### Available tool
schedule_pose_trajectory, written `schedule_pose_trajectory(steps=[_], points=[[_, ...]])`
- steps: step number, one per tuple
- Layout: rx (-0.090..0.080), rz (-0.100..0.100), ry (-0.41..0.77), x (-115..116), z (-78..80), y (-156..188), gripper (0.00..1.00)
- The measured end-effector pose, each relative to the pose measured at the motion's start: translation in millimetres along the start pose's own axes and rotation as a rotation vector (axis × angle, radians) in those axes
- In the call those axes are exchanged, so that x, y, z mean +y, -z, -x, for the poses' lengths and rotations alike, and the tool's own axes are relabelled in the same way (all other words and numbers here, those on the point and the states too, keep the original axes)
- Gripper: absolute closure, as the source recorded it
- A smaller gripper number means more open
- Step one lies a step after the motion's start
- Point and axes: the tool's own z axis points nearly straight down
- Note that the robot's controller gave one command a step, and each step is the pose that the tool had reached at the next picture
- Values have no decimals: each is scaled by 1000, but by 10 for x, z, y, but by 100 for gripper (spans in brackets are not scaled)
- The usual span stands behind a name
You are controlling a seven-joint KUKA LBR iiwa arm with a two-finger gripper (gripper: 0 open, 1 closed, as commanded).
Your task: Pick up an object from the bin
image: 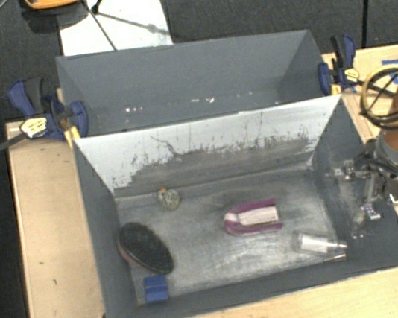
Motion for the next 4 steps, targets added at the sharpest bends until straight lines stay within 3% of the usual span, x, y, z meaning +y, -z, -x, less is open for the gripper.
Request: schedule_pose_trajectory(steps=[1,2,3,4], points=[[-6,2,-58,689,544,-951,0],[-11,-1,365,1503,753,-916,0],[-7,-2,591,1857,646,-918,0],[-6,-4,592,1842,648,-908,100]])
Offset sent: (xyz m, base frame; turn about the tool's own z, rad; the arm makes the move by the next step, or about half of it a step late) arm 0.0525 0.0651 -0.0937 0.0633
